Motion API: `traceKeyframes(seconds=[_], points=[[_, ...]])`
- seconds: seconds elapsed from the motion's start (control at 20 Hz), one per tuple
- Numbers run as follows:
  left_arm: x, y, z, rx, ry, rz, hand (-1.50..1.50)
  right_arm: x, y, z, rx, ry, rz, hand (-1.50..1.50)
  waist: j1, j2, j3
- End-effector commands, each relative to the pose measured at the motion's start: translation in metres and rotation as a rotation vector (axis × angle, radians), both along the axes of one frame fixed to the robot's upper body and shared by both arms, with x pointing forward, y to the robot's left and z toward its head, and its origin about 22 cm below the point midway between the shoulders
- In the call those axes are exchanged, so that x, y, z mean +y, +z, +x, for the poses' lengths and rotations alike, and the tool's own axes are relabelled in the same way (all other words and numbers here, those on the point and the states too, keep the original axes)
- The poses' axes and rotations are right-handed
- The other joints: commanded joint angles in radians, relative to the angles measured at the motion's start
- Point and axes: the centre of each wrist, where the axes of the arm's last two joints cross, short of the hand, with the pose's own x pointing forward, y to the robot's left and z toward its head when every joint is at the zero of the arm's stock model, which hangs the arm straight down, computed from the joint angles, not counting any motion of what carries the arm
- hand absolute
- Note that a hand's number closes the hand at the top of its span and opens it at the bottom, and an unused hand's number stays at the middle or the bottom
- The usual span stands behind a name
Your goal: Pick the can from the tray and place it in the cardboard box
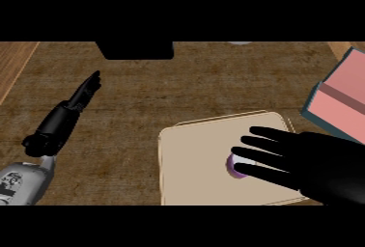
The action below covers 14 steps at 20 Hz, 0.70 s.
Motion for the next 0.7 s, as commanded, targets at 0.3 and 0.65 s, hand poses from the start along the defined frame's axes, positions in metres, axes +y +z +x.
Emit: traceKeyframes(seconds=[0.3,0.65], points=[[-0.017,-0.008,0.001,-0.013,-0.01,-0.002,0.0,0.031,-0.031,-0.023,0.035,-0.071,-0.098,-1.5,0.008,0.004,0.001],[0.02,0.012,0.002,-0.025,-0.006,-0.02,0.0,0.026,-0.049,-0.017,-0.069,-0.132,-0.115,-1.5,0.012,0.004,0.001]])
